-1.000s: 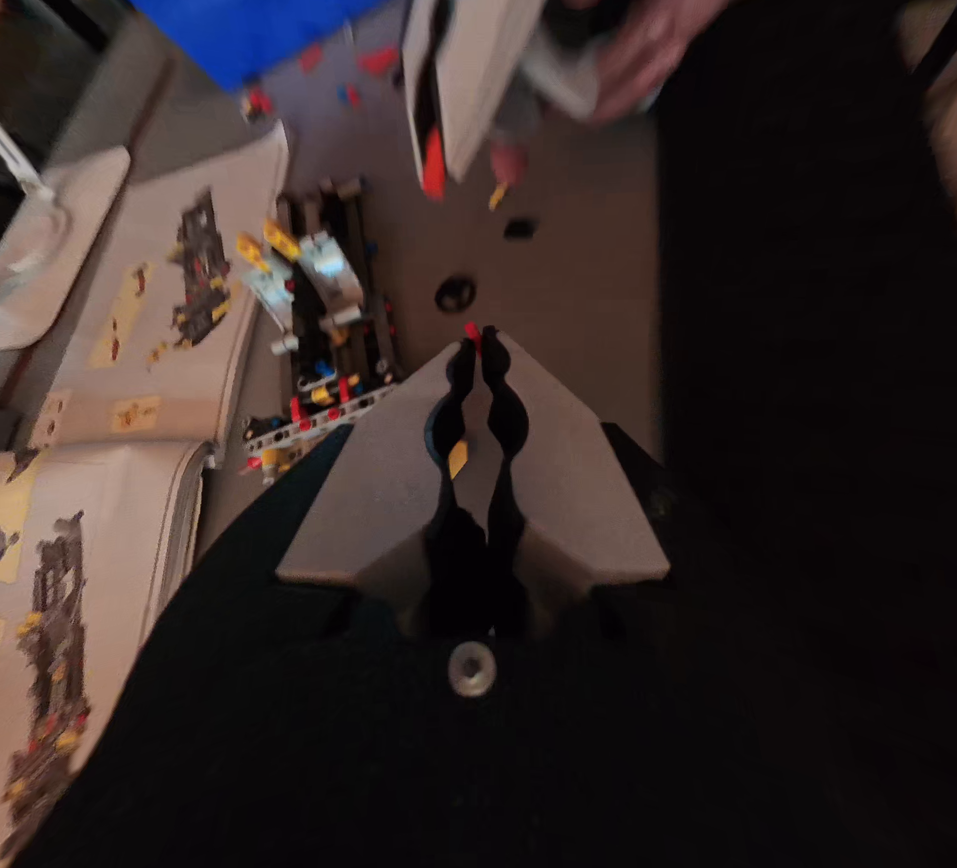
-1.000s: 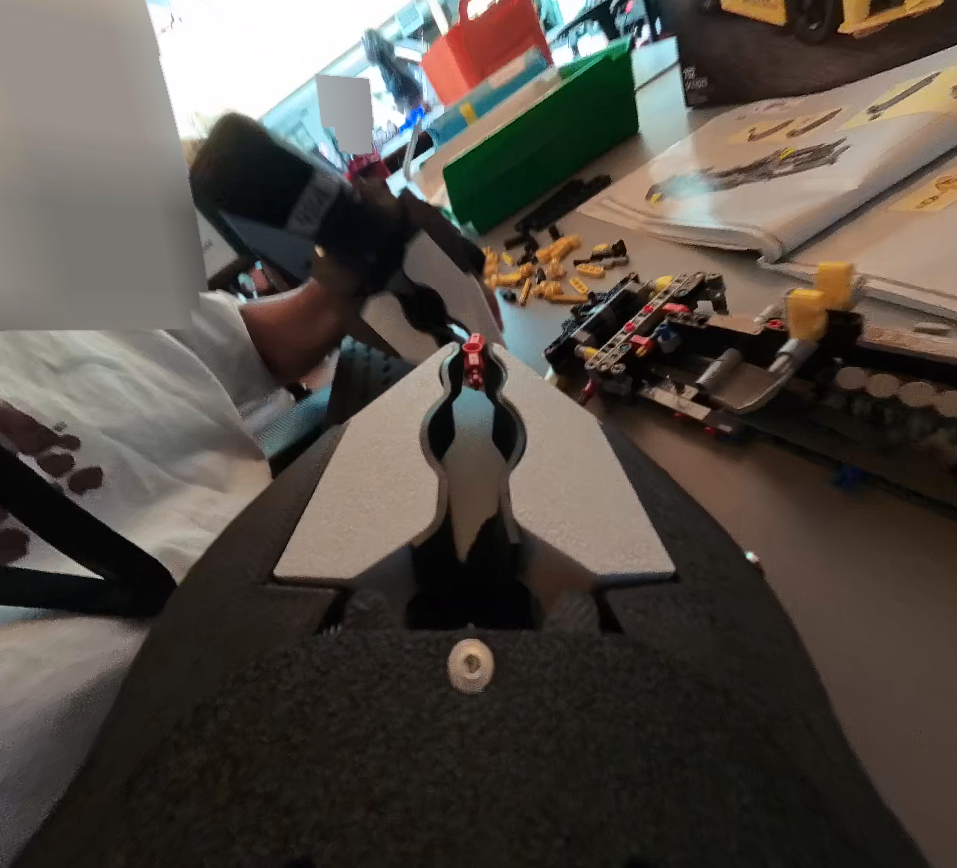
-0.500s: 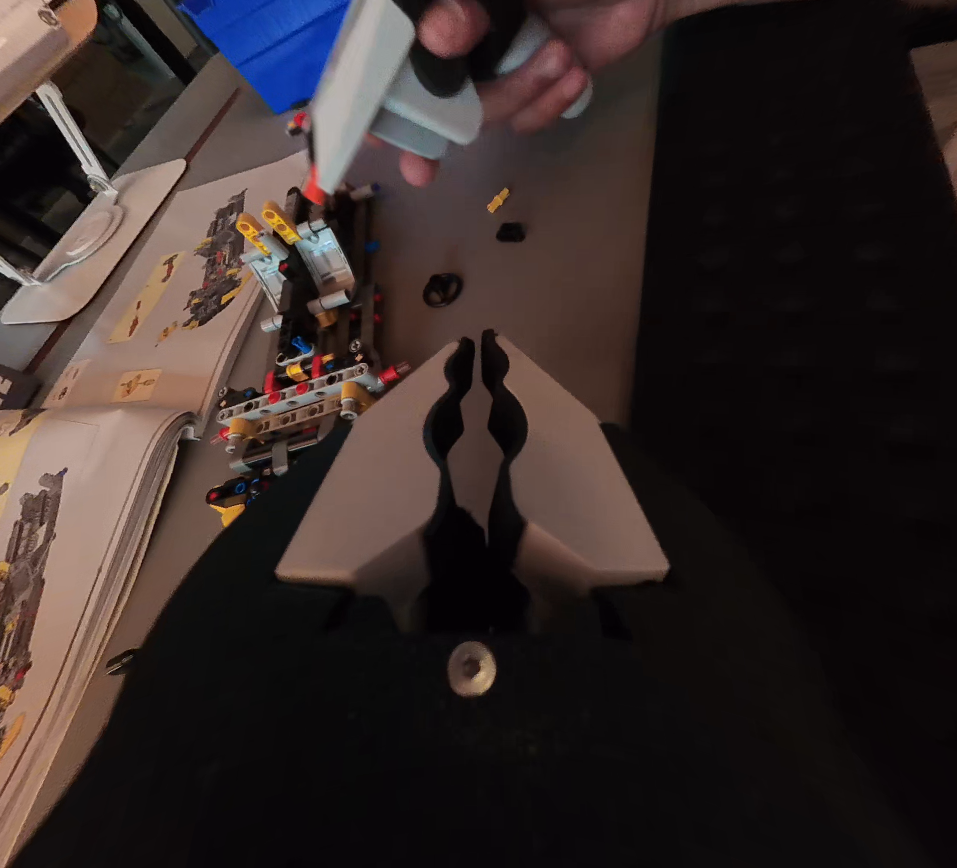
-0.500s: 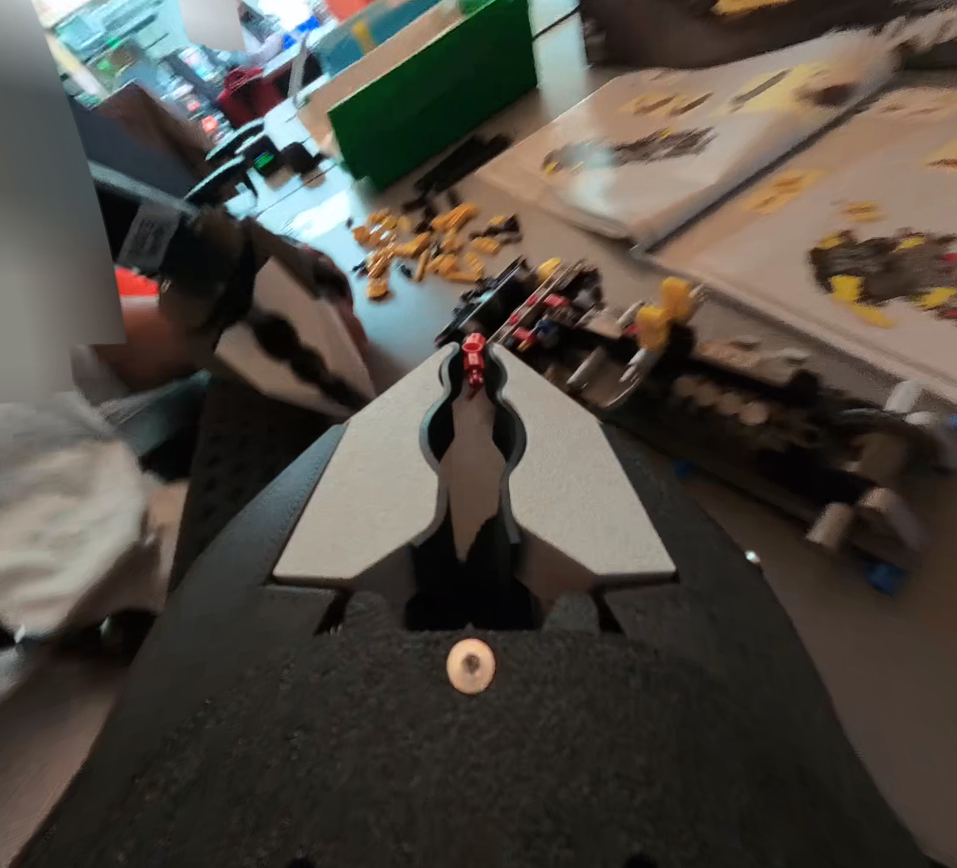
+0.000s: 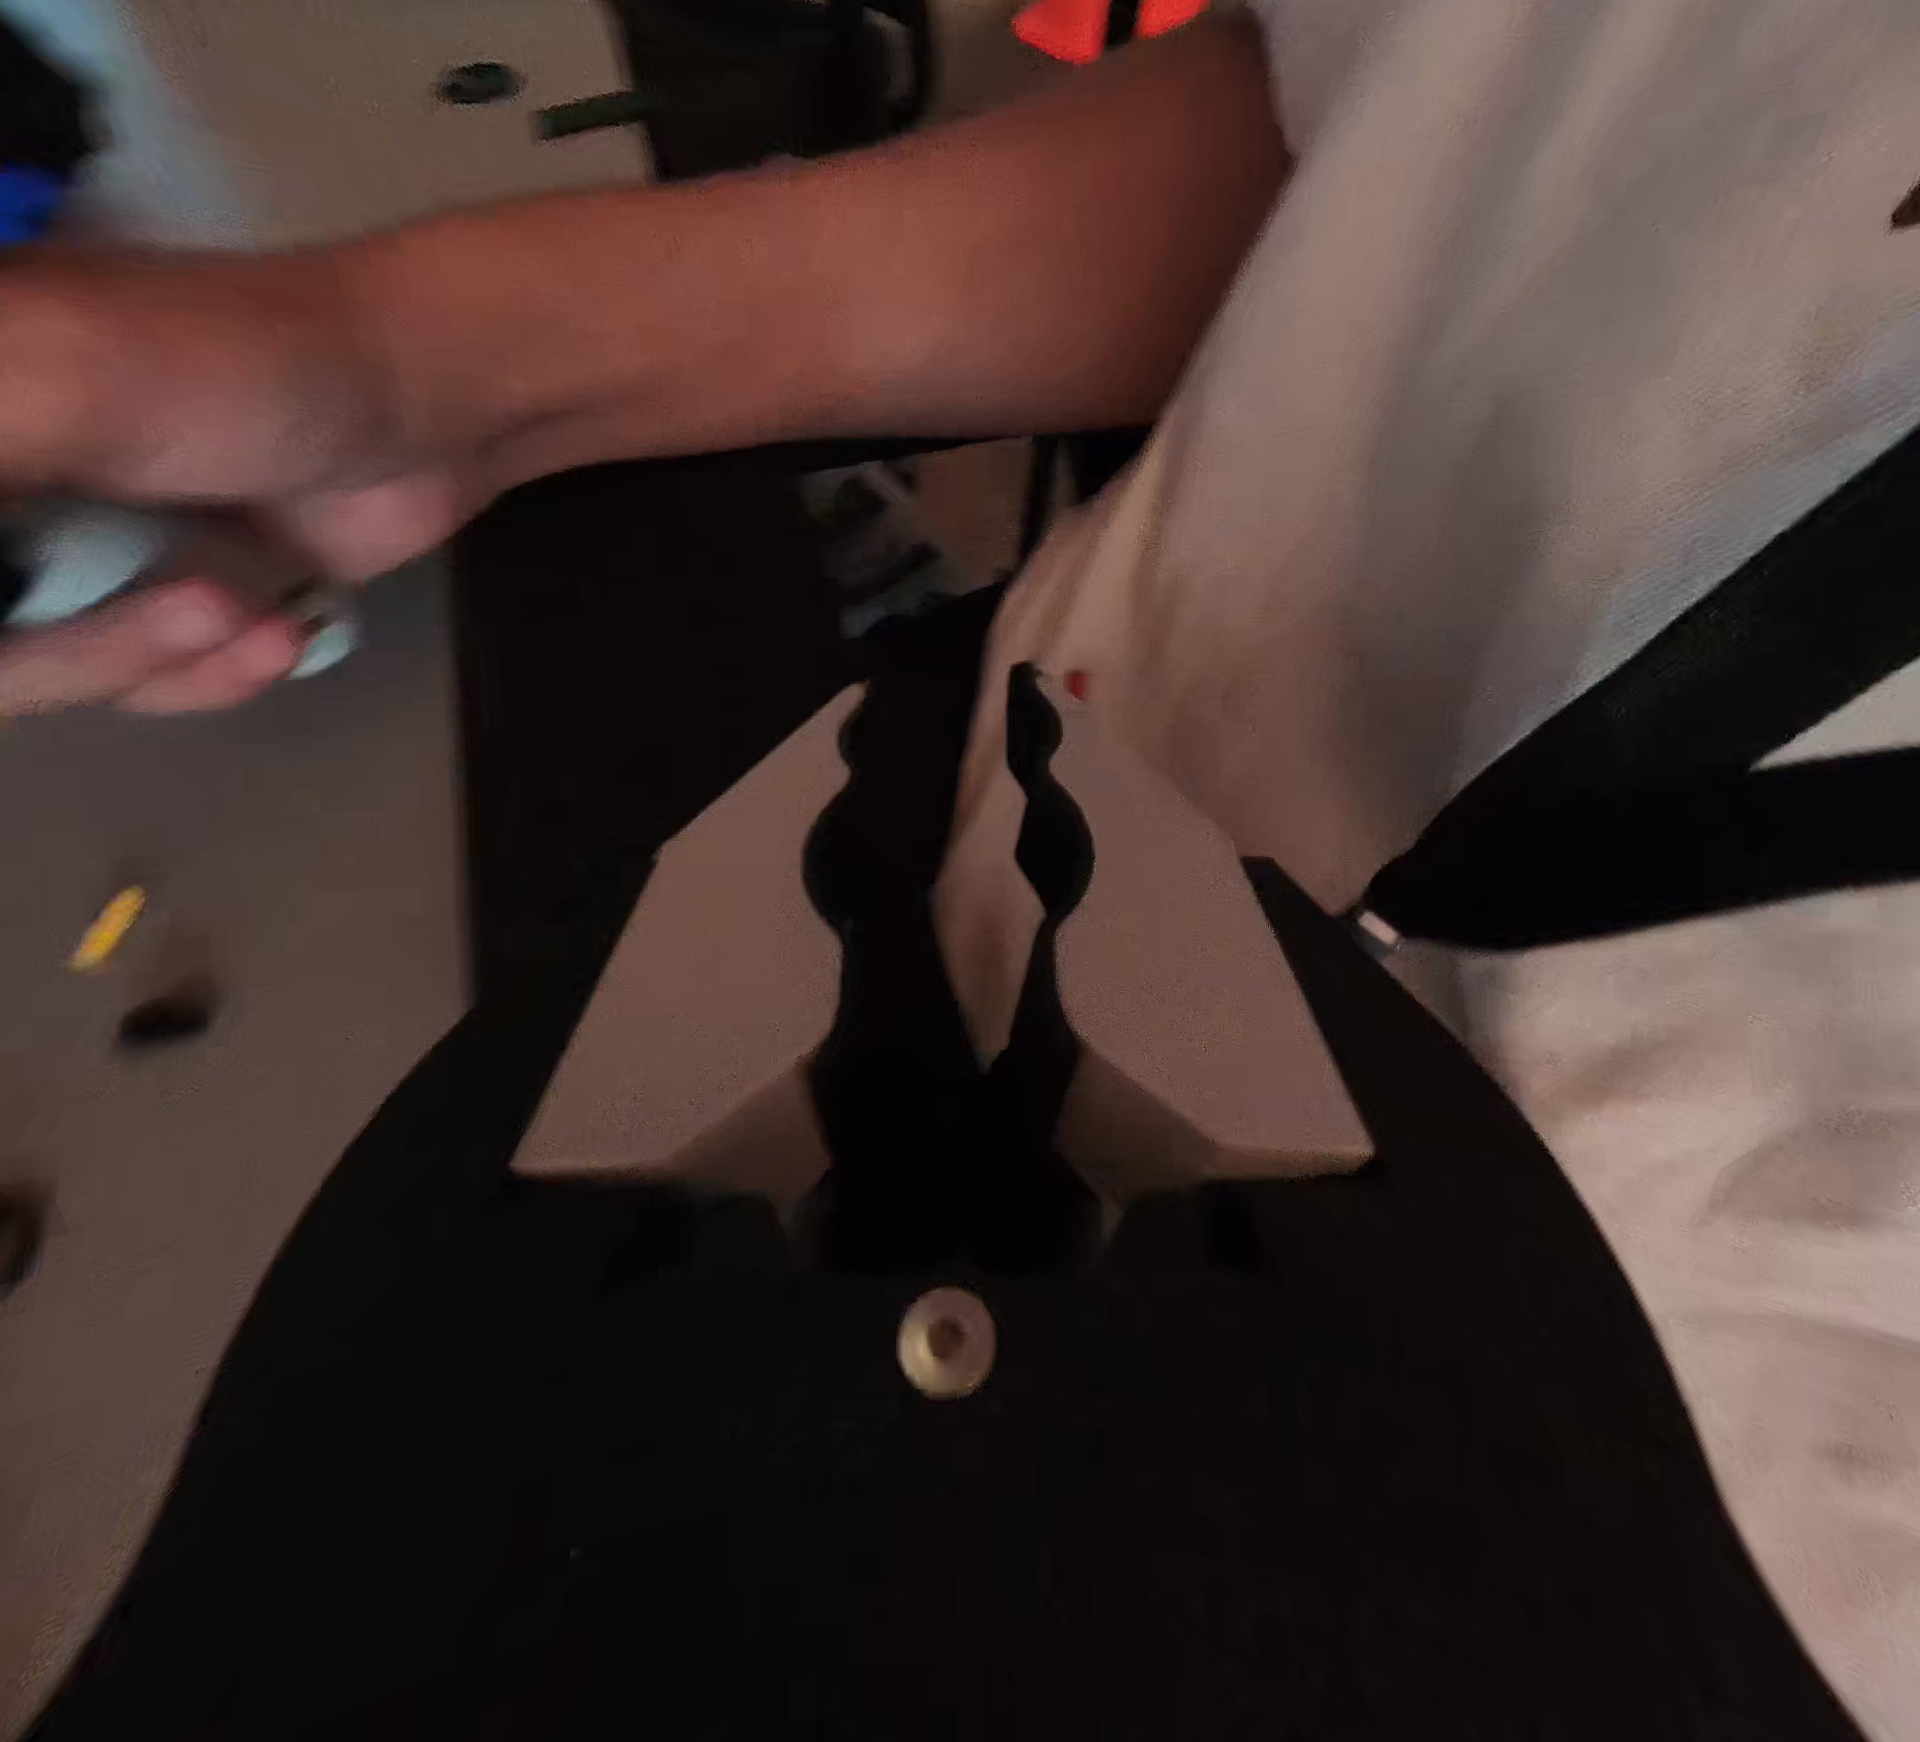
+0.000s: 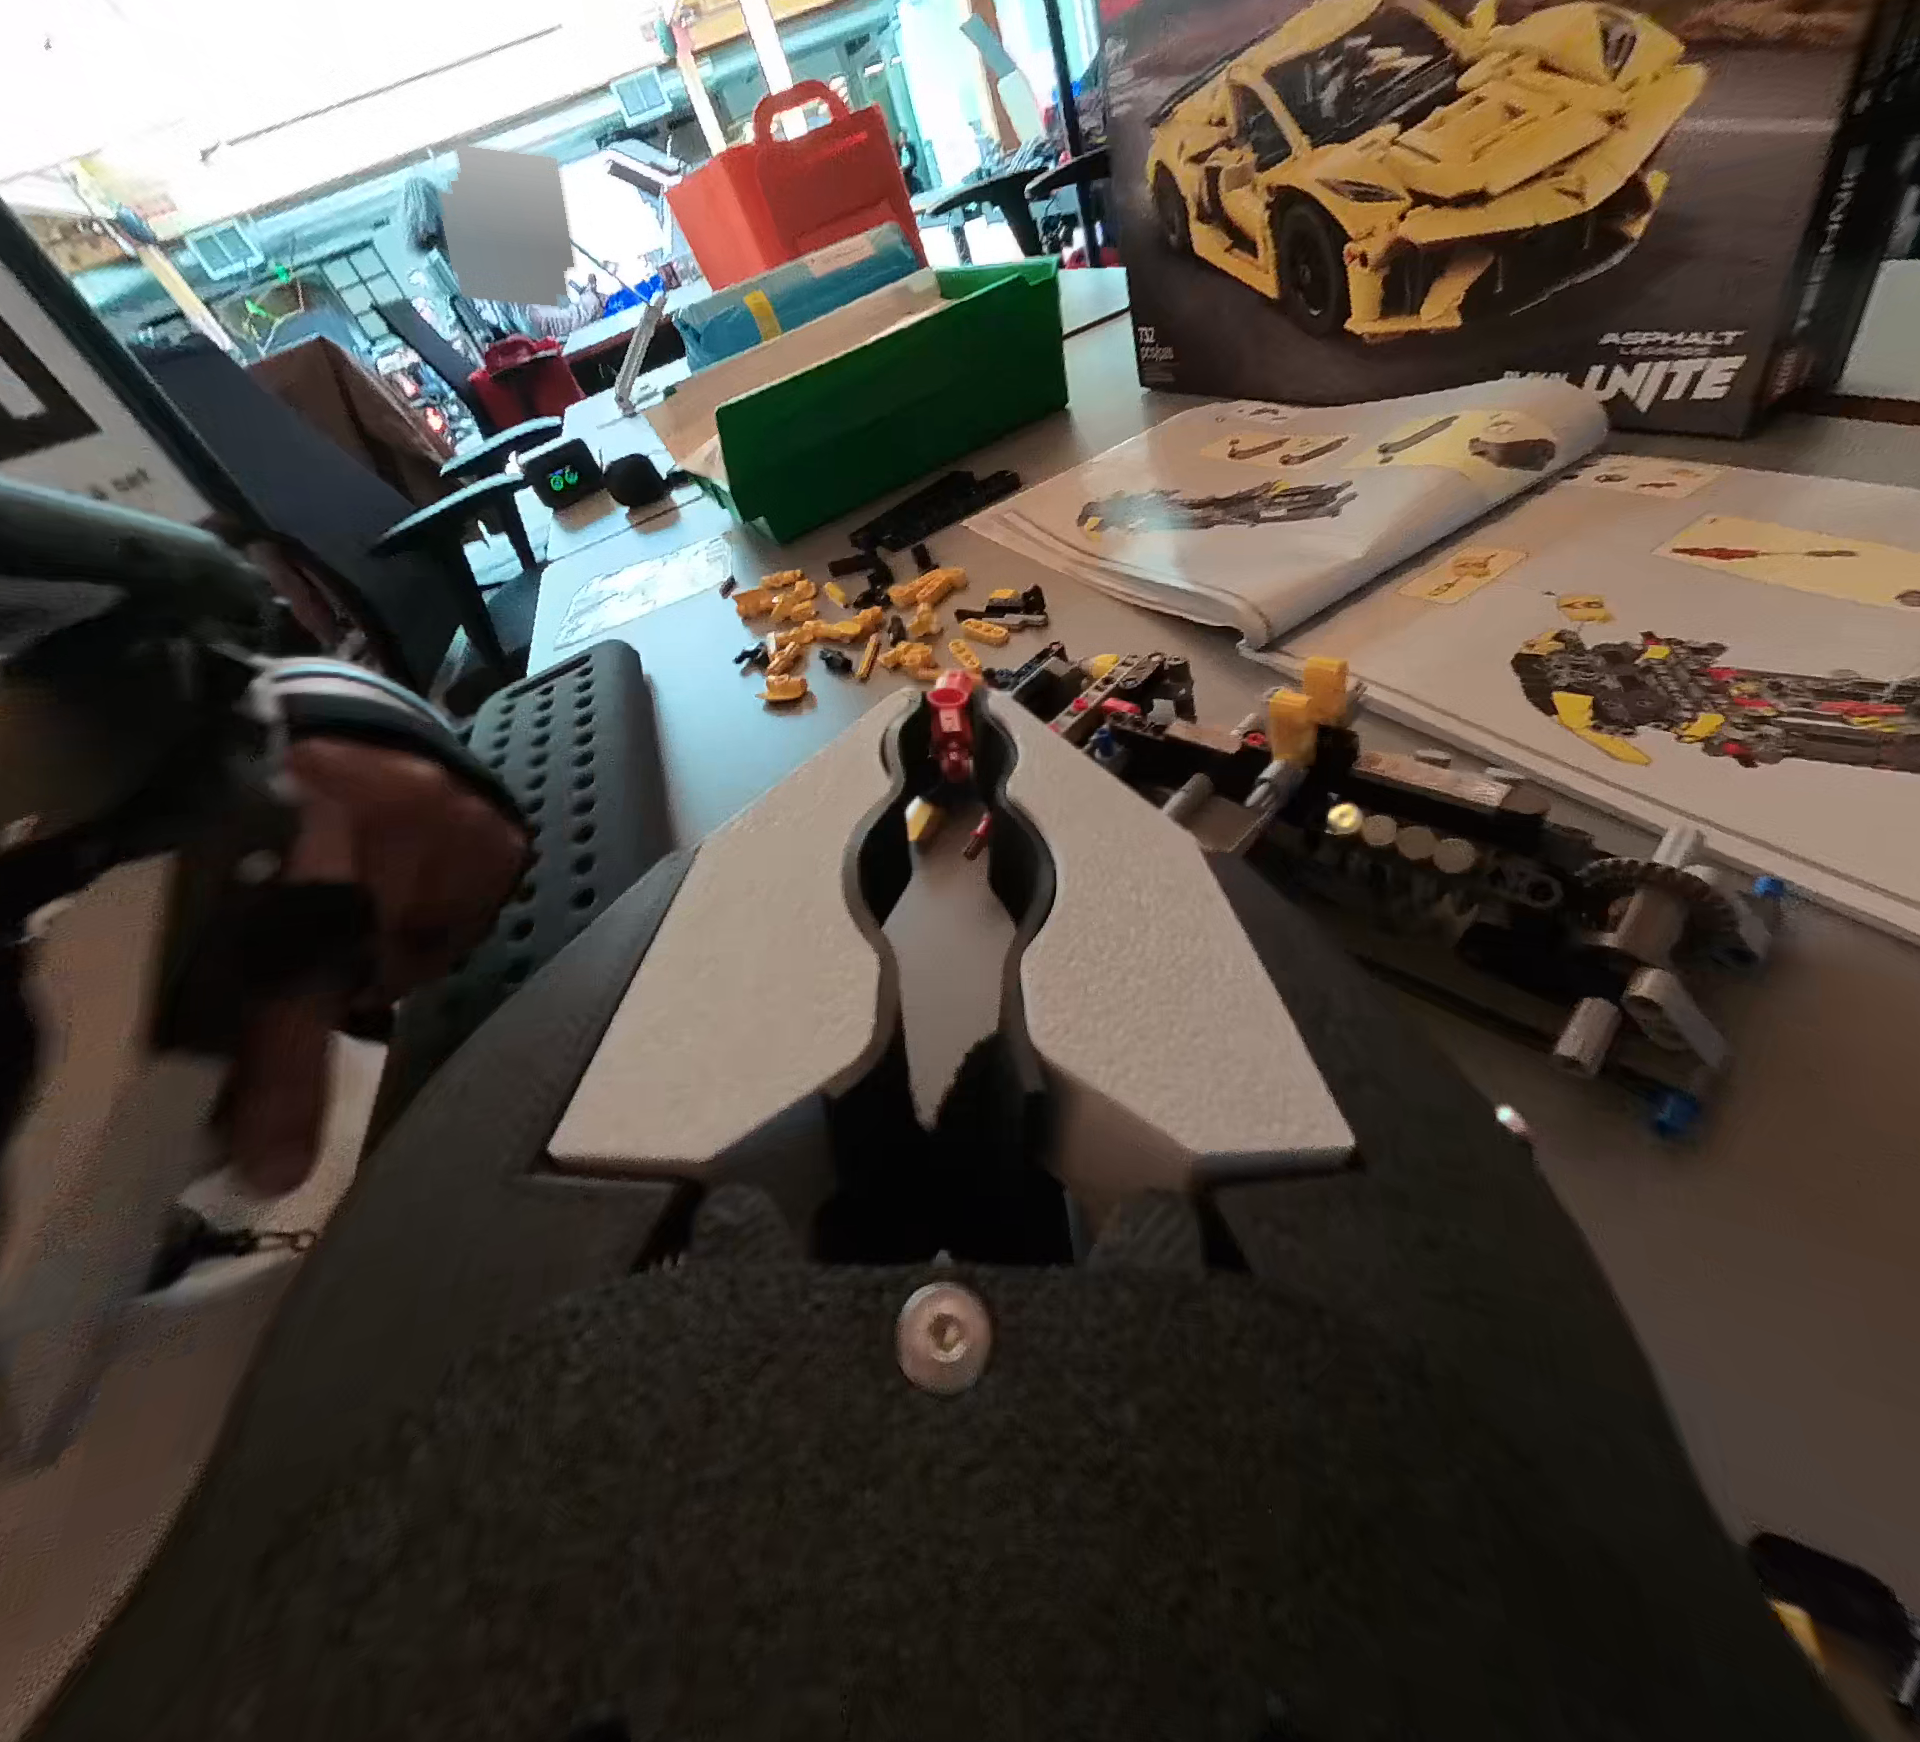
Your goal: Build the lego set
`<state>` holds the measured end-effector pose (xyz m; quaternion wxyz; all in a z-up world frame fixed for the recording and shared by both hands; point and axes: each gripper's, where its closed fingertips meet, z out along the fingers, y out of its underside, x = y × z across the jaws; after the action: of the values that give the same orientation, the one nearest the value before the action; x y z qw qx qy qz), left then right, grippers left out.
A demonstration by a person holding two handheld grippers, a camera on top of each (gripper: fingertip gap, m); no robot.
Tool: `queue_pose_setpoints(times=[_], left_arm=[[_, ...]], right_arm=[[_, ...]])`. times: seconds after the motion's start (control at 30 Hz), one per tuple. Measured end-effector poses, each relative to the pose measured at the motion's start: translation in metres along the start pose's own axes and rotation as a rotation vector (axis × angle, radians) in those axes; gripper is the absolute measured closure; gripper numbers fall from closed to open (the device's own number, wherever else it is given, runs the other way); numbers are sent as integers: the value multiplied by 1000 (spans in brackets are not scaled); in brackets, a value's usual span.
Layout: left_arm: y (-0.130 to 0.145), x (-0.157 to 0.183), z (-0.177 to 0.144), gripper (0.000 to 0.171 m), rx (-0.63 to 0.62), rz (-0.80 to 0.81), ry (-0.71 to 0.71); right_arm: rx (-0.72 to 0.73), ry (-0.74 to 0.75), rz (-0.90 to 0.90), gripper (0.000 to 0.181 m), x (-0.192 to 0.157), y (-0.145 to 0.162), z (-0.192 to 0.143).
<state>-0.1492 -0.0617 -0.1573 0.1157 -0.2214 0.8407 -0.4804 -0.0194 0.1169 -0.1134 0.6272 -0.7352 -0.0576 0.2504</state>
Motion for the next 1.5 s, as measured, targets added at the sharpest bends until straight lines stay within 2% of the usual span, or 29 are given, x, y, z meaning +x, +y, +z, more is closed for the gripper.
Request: queue_pose_setpoints(times=[0.17,0.37,0.8,0.97,1.37,1.5], left_arm=[[16,31,41,153,-214,126,113],[35,41,54,162,-362,157,195],[30,44,60,167,-286,244,147],[22,37,60,167,-238,300,73],[30,40,64,169,-283,287,76],[16,38,58,171,-194,284,70]], right_arm=[[-71,-45,-52,175,-14,14,9],[-80,-78,-55,174,-20,16,10],[-128,-134,-49,175,-30,25,13],[-139,-144,-43,175,-31,28,13],[-169,-160,-41,175,-34,34,15],[-173,-165,-41,175,-35,34,15]])
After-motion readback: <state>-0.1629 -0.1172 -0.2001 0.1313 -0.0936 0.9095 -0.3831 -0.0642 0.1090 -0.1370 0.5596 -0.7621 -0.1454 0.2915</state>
